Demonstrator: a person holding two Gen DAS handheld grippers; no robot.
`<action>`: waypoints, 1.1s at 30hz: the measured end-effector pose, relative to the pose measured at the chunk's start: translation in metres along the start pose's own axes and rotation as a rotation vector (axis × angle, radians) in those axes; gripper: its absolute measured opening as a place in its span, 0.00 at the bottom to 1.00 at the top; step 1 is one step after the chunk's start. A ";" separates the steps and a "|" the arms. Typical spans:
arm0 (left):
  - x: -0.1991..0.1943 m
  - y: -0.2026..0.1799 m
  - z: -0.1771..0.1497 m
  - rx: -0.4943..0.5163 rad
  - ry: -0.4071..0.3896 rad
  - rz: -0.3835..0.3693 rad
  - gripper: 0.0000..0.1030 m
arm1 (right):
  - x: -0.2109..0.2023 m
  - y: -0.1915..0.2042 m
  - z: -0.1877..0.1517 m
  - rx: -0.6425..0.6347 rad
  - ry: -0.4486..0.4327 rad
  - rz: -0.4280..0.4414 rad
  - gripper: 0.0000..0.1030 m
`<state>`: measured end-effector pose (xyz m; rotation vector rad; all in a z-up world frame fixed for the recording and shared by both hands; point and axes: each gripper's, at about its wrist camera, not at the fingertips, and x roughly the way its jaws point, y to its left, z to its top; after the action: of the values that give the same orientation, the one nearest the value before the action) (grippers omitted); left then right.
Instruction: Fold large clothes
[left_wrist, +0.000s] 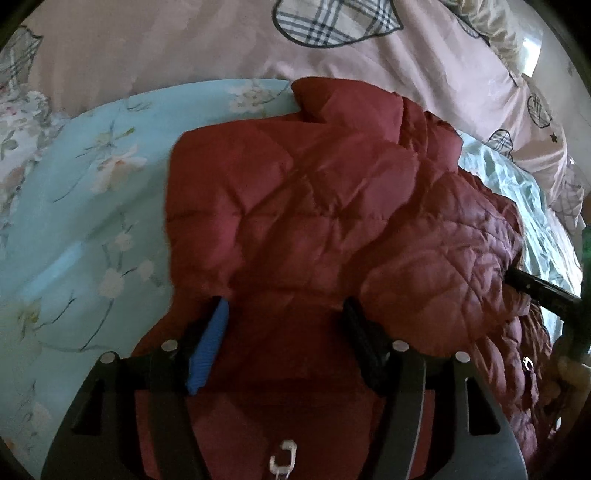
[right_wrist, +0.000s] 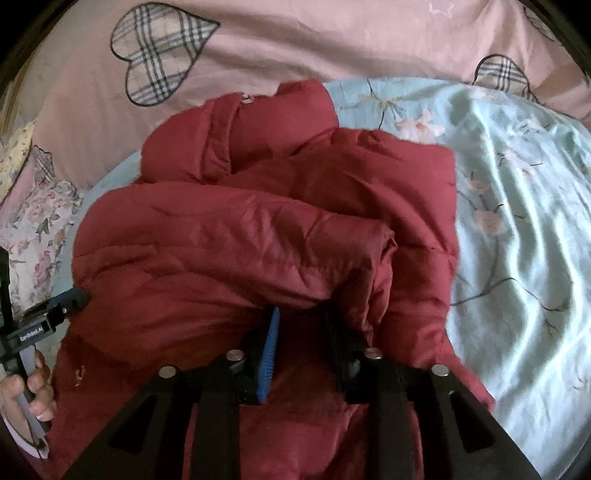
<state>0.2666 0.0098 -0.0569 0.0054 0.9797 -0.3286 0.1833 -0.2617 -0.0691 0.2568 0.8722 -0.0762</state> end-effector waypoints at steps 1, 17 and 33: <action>-0.006 0.004 -0.004 -0.010 -0.002 -0.005 0.64 | -0.006 0.001 -0.003 -0.003 -0.005 0.010 0.51; -0.073 0.042 -0.103 -0.113 0.052 0.061 0.82 | -0.099 -0.015 -0.085 0.061 0.029 0.095 0.70; -0.101 0.047 -0.162 -0.100 0.113 0.042 0.82 | -0.149 -0.035 -0.142 0.085 0.059 0.062 0.71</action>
<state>0.0964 0.1066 -0.0722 -0.0468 1.1054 -0.2422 -0.0245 -0.2649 -0.0488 0.3673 0.9197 -0.0480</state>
